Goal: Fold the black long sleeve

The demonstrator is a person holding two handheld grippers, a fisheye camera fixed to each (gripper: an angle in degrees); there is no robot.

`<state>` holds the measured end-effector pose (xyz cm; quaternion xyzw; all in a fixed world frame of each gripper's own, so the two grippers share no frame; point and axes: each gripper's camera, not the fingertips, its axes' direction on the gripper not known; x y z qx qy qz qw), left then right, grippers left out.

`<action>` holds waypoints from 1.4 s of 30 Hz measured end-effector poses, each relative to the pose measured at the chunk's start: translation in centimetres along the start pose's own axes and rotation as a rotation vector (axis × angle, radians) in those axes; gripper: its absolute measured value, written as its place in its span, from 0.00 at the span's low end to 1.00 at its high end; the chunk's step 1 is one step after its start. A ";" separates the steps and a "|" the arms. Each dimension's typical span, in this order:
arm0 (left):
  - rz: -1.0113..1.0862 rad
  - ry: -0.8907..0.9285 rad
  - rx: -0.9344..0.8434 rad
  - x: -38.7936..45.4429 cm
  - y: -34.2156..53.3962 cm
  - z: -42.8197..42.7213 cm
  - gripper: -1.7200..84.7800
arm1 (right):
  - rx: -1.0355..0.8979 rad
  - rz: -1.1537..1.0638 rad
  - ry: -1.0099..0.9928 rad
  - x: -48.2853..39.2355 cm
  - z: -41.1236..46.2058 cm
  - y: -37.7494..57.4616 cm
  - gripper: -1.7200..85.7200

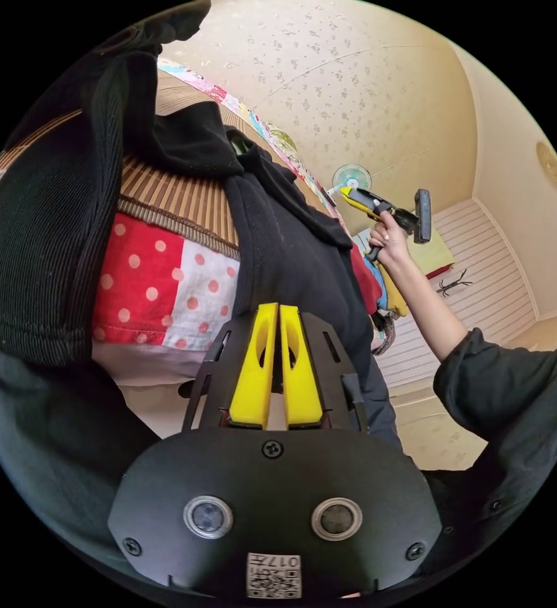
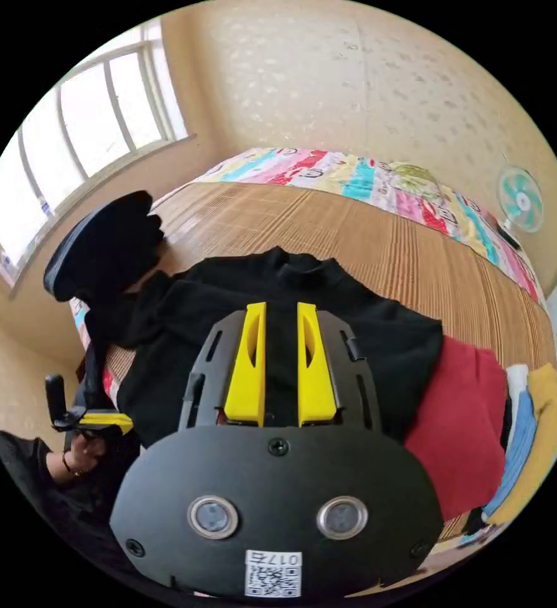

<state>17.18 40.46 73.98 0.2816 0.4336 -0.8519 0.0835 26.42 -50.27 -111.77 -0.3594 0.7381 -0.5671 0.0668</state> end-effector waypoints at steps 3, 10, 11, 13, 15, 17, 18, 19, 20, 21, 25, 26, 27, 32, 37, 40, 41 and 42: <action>0.017 -0.021 0.005 0.5 0.4 -0.1 0.01 | -0.068 -0.410 -0.231 -13.0 0.5 0.9 0.12; 0.035 -0.053 0.007 1.1 1.4 0.0 0.01 | -0.396 -0.710 -0.594 -32.3 6.8 4.3 0.12; 0.037 -0.056 0.007 1.1 1.5 0.0 0.01 | -0.337 -0.792 -0.650 -33.2 6.0 5.2 0.12; 0.043 -0.062 0.010 1.2 1.9 -0.1 0.01 | -0.255 -0.934 -0.713 -33.9 4.0 6.6 0.12; 0.049 -0.053 0.011 1.4 2.2 0.0 0.01 | -0.260 -1.066 -0.685 -34.7 3.0 7.7 0.13; 0.058 -0.041 0.014 1.4 2.3 0.1 0.02 | -0.326 -1.205 -0.540 -35.7 3.2 8.9 0.17; 0.068 -0.043 0.009 1.5 2.3 0.3 0.02 | -0.348 -1.239 -0.505 -35.9 3.5 9.2 0.17; 0.076 -0.055 0.014 1.8 2.4 0.4 0.02 | -0.394 -1.292 -0.441 -36.2 4.1 9.6 0.18; 0.082 -0.059 0.022 1.9 2.5 0.3 0.02 | -0.426 -1.339 -0.425 -36.2 4.5 10.1 0.18; 0.097 -0.060 0.039 2.2 2.9 0.2 0.02 | -0.434 -1.351 -0.431 -36.2 4.6 10.2 0.18; 0.158 -0.059 0.097 3.3 4.2 -0.4 0.02 | -0.491 -1.462 -0.369 -37.1 5.8 12.7 0.17; 0.166 -0.058 0.109 3.4 4.4 -0.6 0.02 | -0.494 -1.520 -0.296 -37.3 6.4 13.9 0.17; 0.179 -0.055 0.128 3.5 4.7 -0.8 0.02 | -0.475 -1.536 -0.265 -37.3 6.5 14.4 0.16; 0.211 -0.041 0.131 3.8 5.4 0.0 0.02 | -0.429 -1.386 -0.283 -34.7 5.3 11.8 0.07; 0.241 -0.034 0.122 4.1 5.9 1.0 0.02 | -0.113 -0.766 -0.753 -23.3 -1.7 1.6 0.06; 0.222 -0.024 0.104 3.4 5.8 1.7 0.02 | 0.216 -0.281 -1.025 -7.9 -6.0 -1.9 0.05; 0.218 -0.023 0.101 3.3 5.8 1.9 0.02 | 0.365 -0.129 -1.068 -1.4 -7.0 -1.4 0.05; 0.214 -0.020 0.098 3.1 5.7 2.1 0.02 | 0.422 -0.058 -1.059 1.7 -7.3 -0.9 0.05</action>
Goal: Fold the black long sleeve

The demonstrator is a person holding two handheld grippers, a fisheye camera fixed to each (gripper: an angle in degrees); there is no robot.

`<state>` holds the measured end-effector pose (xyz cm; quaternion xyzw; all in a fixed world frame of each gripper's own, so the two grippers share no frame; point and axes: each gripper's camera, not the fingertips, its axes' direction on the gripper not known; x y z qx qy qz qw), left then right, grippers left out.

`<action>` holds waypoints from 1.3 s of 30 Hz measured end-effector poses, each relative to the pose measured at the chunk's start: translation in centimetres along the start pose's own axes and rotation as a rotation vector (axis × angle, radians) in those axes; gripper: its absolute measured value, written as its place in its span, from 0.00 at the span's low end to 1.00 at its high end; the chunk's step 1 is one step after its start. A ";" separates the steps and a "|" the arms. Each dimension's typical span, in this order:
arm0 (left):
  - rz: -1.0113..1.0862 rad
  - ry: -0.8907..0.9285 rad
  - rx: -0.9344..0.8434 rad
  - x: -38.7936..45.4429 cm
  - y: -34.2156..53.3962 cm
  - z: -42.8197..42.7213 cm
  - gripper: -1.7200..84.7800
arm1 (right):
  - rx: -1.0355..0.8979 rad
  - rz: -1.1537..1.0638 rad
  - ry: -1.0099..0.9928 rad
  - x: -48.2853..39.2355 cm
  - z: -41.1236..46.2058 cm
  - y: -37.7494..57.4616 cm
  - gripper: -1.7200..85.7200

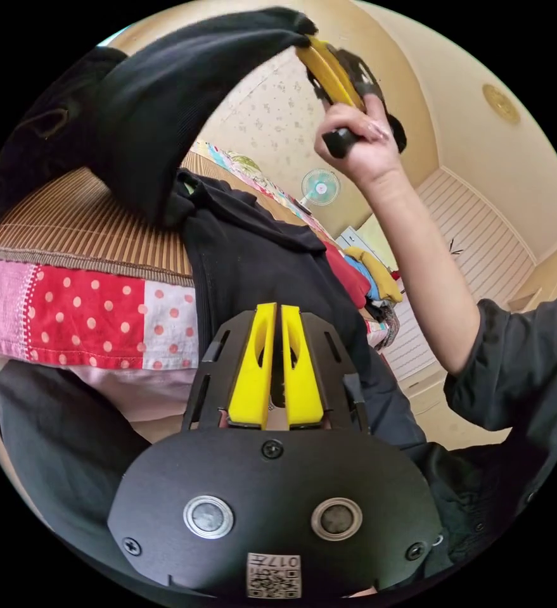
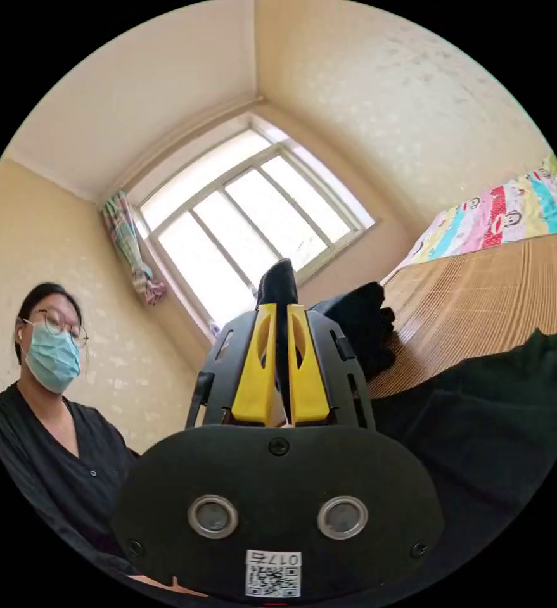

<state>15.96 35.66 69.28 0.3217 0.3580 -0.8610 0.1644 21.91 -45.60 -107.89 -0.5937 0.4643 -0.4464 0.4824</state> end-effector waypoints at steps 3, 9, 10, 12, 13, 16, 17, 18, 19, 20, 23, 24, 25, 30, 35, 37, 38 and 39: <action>-0.006 0.006 0.000 -0.3 0.0 0.5 0.02 | 0.216 0.123 0.279 5.8 -12.9 0.9 0.05; -0.023 0.006 -0.004 -0.6 -0.1 1.8 0.03 | 0.157 0.439 0.991 13.2 -29.1 8.7 0.06; -0.029 0.005 -0.005 -0.7 -0.2 2.1 0.03 | 0.133 0.485 0.987 14.3 -30.6 10.0 0.07; -0.036 0.006 -0.013 -0.8 -0.2 2.7 0.03 | 0.146 0.488 0.905 14.9 -32.2 11.1 0.08; -0.038 0.002 -0.020 -0.8 -0.2 3.1 0.03 | 0.173 0.500 0.860 15.2 -33.1 11.2 0.10; -0.033 -0.008 -0.030 -0.6 -0.4 4.0 0.03 | 0.279 0.536 0.743 15.8 -35.1 10.6 0.14; -0.033 -0.011 -0.032 -0.6 -0.4 4.2 0.03 | 0.302 0.564 0.714 16.4 -35.5 10.0 0.13; -0.034 -0.015 -0.034 -0.6 -0.4 4.5 0.03 | 0.294 0.586 0.710 16.9 -35.6 9.6 0.13; -0.038 -0.017 -0.037 -0.6 -0.5 4.8 0.03 | 0.242 0.632 0.728 17.8 -35.3 8.6 0.11; -0.041 -0.017 -0.038 -0.6 -0.5 5.0 0.03 | 0.183 0.649 0.774 18.2 -34.8 7.4 0.09; -0.052 -0.016 -0.041 -0.7 -0.5 5.8 0.04 | 0.169 0.380 0.792 14.0 -32.9 4.0 0.07; -0.055 -0.018 -0.039 -0.7 -0.6 6.0 0.04 | 0.186 0.326 0.781 12.8 -32.8 3.7 0.07; -0.058 -0.018 -0.037 -0.7 -0.7 6.3 0.05 | 0.245 0.286 0.788 11.1 -33.0 3.6 0.07; -0.082 -0.032 -0.017 -0.6 -0.9 7.1 0.09 | 0.314 0.663 0.916 14.9 -36.2 7.9 0.09; -0.045 -0.146 0.176 1.9 0.2 3.6 0.10 | 0.162 0.552 1.092 10.2 -34.2 10.9 0.12; -0.090 -0.216 0.166 1.8 -0.2 4.0 0.13 | 0.036 0.498 1.188 7.8 -32.3 11.8 0.13; -0.111 -0.222 0.147 1.6 -0.4 4.5 0.14 | -0.024 0.492 1.198 6.8 -31.8 12.9 0.13; -0.153 -0.225 0.100 0.9 -0.9 5.7 0.15 | -0.052 0.494 1.190 6.4 -31.7 13.5 0.13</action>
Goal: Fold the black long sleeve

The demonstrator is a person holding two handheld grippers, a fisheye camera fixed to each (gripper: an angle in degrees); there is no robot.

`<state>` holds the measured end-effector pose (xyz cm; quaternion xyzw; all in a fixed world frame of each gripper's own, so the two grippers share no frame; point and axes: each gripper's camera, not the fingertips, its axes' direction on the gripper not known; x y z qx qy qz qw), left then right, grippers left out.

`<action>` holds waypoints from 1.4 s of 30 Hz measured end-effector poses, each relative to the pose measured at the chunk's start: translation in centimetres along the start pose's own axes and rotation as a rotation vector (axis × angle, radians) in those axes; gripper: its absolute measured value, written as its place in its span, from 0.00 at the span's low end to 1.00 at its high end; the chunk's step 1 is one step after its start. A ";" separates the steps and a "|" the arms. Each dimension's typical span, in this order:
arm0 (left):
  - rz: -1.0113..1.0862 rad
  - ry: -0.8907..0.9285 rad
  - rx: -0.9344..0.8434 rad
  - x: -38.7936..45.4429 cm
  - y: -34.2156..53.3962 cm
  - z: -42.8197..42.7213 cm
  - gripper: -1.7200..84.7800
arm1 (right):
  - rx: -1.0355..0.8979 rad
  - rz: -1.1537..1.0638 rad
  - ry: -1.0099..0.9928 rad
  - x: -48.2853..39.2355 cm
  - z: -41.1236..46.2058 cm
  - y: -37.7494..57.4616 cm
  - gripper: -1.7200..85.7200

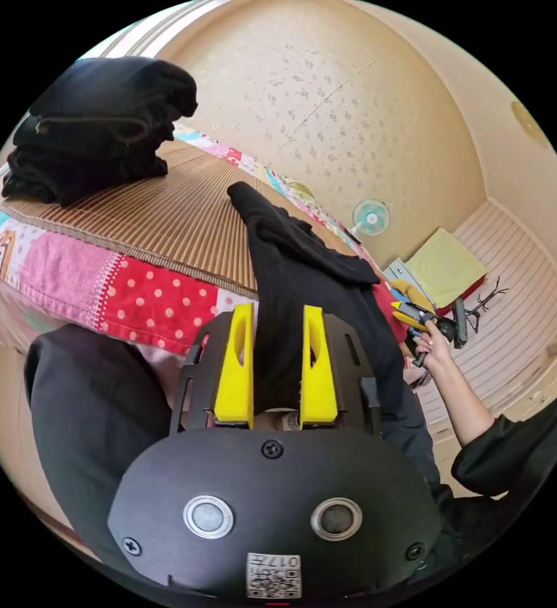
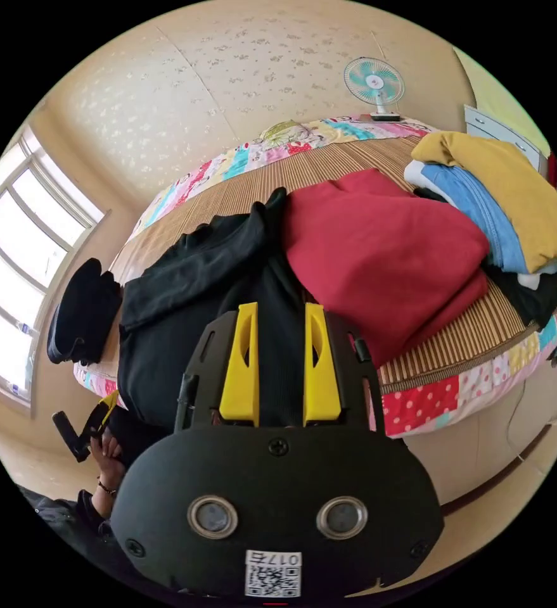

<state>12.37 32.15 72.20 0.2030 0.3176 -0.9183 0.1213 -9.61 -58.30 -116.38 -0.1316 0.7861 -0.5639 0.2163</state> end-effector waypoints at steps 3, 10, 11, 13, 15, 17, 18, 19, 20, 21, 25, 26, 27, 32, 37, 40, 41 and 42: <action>-0.065 -0.018 -0.063 -0.4 -0.3 2.1 0.12 | -0.092 -0.022 -0.008 0.8 -0.4 3.6 0.13; -0.040 0.069 -0.114 1.5 -0.3 3.2 0.05 | -0.147 -0.096 0.020 -0.5 -1.0 8.2 0.07; -0.040 0.072 -0.107 1.8 -0.5 2.7 0.04 | -0.099 -0.090 0.004 -1.1 -2.0 8.2 0.06; 0.003 0.084 -0.066 3.6 -2.3 0.4 0.03 | -0.052 -0.100 -0.032 -2.1 -3.5 7.4 0.05; 0.049 0.093 -0.037 5.4 -4.9 -1.0 0.03 | -0.030 -0.109 -0.031 -3.2 -4.3 6.1 0.05; 0.092 0.101 0.011 7.3 -8.2 -1.9 0.04 | 0.060 -0.143 -0.068 -4.5 -5.7 3.9 0.05; 0.121 0.084 0.049 8.6 -10.6 -2.2 0.04 | 0.075 -0.139 -0.082 -4.7 -6.0 3.2 0.05; 0.152 0.064 0.061 9.8 -13.5 -1.7 0.05 | 0.098 -0.120 -0.106 -5.0 -6.3 1.4 0.06; 0.160 0.050 0.059 10.1 -15.1 -1.1 0.06 | 0.115 -0.116 -0.114 -5.4 -6.4 -0.4 0.06; 0.156 0.018 0.046 10.3 -18.0 0.4 0.06 | 0.123 -0.115 -0.105 -5.5 -6.4 -1.2 0.07; 0.122 0.054 0.008 8.7 -22.6 3.0 0.11 | 0.149 -0.045 -0.045 -5.0 -6.5 -3.8 0.10; 0.125 0.050 0.026 8.6 -22.1 2.5 0.12 | 0.145 -0.082 -0.065 -5.2 -7.0 -3.0 0.10; 0.131 0.036 0.050 8.3 -20.6 1.6 0.13 | 0.139 -0.102 -0.069 -5.2 -7.1 -2.3 0.10; 0.163 0.018 -0.124 7.2 -11.0 1.3 0.15 | -0.014 -0.173 -0.058 -2.5 -5.5 6.1 0.11; 0.276 -0.155 -0.303 11.7 -3.4 1.7 0.15 | -0.076 -0.107 -0.079 1.4 -5.2 10.8 0.13; 0.225 -0.161 -0.372 12.0 -3.5 3.0 0.15 | -0.070 -0.047 -0.145 3.7 -5.6 12.0 0.14; 0.208 -0.167 -0.398 11.8 -3.7 3.4 0.14 | -0.070 -0.022 -0.174 4.6 -5.8 12.4 0.15; 0.182 -0.185 -0.458 11.6 -3.9 4.5 0.13 | -0.072 -0.010 -0.184 5.0 -5.8 12.5 0.15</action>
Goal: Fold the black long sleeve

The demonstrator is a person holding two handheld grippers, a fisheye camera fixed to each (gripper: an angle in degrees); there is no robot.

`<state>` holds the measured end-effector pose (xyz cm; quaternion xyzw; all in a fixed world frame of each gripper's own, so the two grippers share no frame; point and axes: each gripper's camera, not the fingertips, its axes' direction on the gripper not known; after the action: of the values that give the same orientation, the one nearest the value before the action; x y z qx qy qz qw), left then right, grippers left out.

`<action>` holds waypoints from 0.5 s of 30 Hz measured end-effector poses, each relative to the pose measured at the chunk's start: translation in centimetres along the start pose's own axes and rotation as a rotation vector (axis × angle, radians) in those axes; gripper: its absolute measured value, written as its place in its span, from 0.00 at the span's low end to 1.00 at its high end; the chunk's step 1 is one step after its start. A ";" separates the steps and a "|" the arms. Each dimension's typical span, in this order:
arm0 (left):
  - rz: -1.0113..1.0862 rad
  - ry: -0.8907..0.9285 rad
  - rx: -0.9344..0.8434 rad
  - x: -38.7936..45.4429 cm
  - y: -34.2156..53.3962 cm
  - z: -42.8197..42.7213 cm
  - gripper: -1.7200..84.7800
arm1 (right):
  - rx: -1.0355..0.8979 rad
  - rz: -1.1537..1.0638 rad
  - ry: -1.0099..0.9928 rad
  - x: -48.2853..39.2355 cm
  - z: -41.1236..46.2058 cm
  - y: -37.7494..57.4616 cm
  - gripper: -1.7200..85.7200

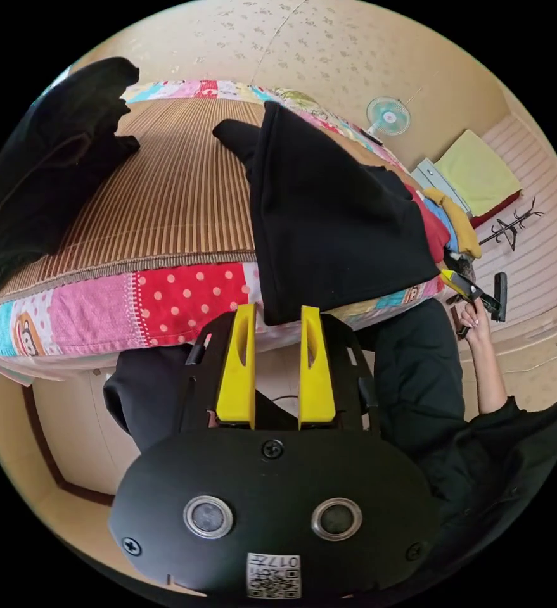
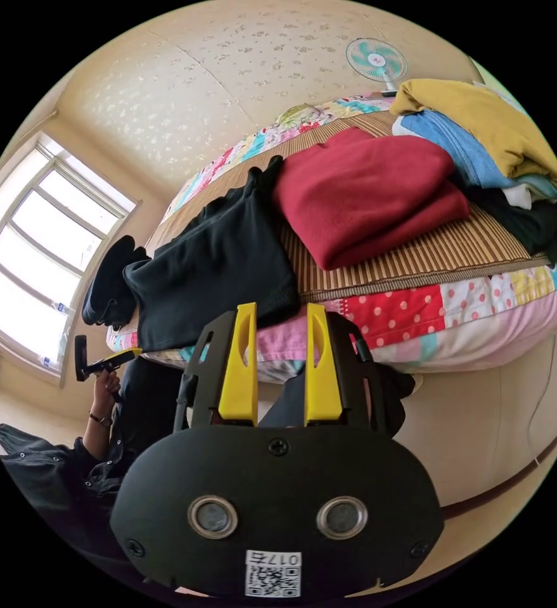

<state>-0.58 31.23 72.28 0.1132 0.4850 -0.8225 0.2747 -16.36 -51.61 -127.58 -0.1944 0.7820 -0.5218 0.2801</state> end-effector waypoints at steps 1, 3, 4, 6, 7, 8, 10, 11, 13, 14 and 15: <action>-0.014 0.003 -0.055 -0.1 -0.4 0.7 0.13 | 0.007 0.005 -0.019 0.6 -0.2 0.2 0.15; -0.047 0.026 -0.054 -0.7 -0.3 0.2 0.11 | 0.022 -0.014 -0.034 1.2 -0.6 0.5 0.15; -0.051 0.059 -0.053 -1.2 -0.1 -0.4 0.09 | 0.023 -0.001 -0.033 1.7 -0.7 0.5 0.15; -0.055 0.127 -0.054 -2.3 0.5 -1.4 0.08 | 0.013 0.023 -0.067 2.8 -0.9 0.5 0.14; -0.057 0.181 -0.041 -3.1 1.0 -2.3 0.07 | -0.001 0.030 -0.111 3.5 -0.8 0.6 0.12; -0.053 0.212 -0.030 -3.5 1.4 -2.9 0.07 | -0.030 0.038 -0.142 4.1 -0.4 0.6 0.09; -0.046 0.358 0.048 -5.3 3.2 -6.2 0.07 | -0.079 0.047 -0.178 5.1 -0.1 0.8 0.07; -0.044 0.406 0.071 -5.8 3.7 -7.0 0.07 | -0.058 0.073 -0.226 5.9 -0.8 1.2 0.07; -0.039 0.615 0.194 -8.0 5.9 -11.2 0.07 | 0.024 0.069 -0.389 6.7 -3.0 2.0 0.06; -0.035 0.653 0.224 -8.4 6.4 -12.4 0.07 | 0.087 0.054 -0.515 7.0 -4.8 2.6 0.06; -0.013 0.693 0.276 -8.8 7.2 -14.9 0.07 | 0.121 0.043 -0.579 7.1 -5.7 3.0 0.06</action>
<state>9.51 44.32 63.47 0.4178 0.4345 -0.7948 0.0711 -25.47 -50.71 -130.28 -0.3014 0.6409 -0.4843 0.5136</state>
